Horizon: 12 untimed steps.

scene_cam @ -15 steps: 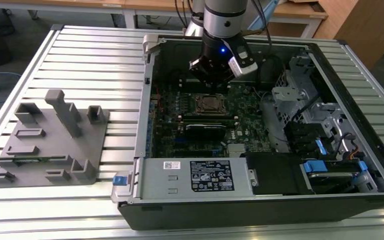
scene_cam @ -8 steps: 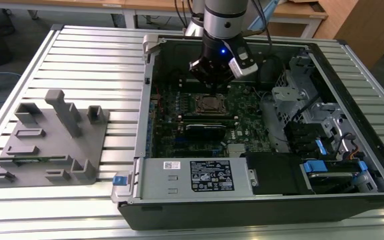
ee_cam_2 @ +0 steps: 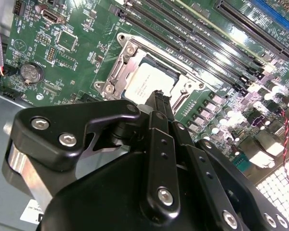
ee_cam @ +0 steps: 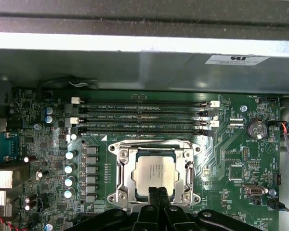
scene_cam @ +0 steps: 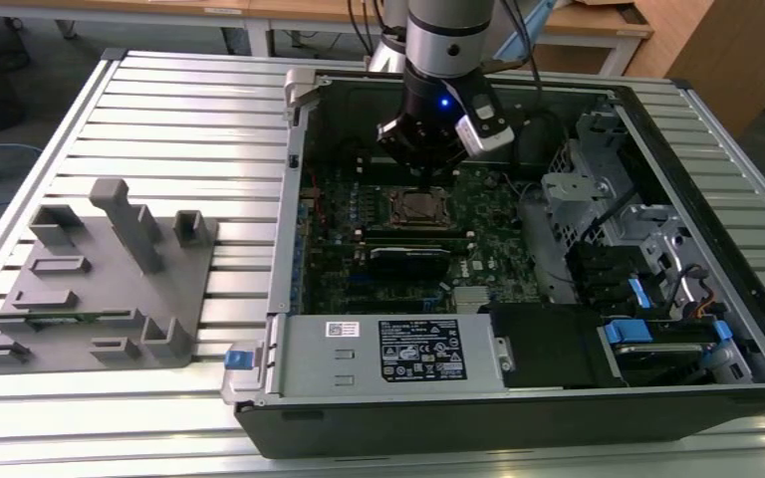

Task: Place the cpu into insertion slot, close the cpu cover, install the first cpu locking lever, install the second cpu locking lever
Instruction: 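Install the second cpu locking lever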

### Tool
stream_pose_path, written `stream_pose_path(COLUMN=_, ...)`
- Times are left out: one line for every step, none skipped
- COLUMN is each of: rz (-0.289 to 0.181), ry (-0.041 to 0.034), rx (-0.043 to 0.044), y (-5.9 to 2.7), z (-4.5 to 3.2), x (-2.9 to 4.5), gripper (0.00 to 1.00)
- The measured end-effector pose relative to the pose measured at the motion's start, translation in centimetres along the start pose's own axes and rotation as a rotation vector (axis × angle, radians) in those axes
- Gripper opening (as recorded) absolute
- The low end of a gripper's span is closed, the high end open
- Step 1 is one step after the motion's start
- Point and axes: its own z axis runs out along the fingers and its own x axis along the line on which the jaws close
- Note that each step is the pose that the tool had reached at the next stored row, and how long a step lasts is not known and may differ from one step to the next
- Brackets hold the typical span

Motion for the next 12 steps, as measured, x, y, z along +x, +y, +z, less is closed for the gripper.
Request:
stream_pose_path(rz=0.000, ry=0.0001, rx=0.0001, y=-0.03, z=0.00, x=0.00, gripper=0.11)
stream_pose_path(rz=0.000, ry=0.0000, rx=0.0000, y=-0.05, z=0.00, x=0.00, gripper=0.11)
stream_pose_path(rz=0.000, ry=0.0000, rx=0.0000, y=-0.05, z=0.00, x=0.00, gripper=0.11)
stream_pose_path(rz=0.000, ry=0.0000, rx=0.0000, y=-0.07, z=0.00, x=0.00, gripper=0.11)
stream_pose_path(rz=0.000, ry=0.0000, rx=0.0000, y=-0.08, z=0.00, x=0.00, gripper=0.11)
stream_pose_path(rz=0.000, ry=0.0000, rx=0.0000, y=-0.08, z=0.00, x=0.00, gripper=0.11)
stream_pose_path(rz=0.000, ry=0.0000, rx=0.0000, y=-0.10, z=0.00, x=0.00, gripper=0.11)
stream_pose_path(rz=0.000, ry=0.0000, rx=0.0000, y=-0.12, z=0.00, x=0.00, gripper=0.11)
stream_pose_path(rz=0.000, ry=0.0001, rx=0.0001, y=-0.15, z=-0.01, x=0.00, gripper=0.11)
stream_pose_path(rz=0.000, ry=0.0001, rx=0.0001, y=-0.19, z=-0.01, x=0.00, gripper=0.11)
stream_pose_path(rz=0.000, ry=0.0000, rx=0.0000, y=-0.25, z=0.00, x=0.00, gripper=0.11)
stream_pose_path(rz=0.000, ry=0.0000, rx=0.0000, y=-0.30, z=0.00, x=0.00, gripper=0.11)
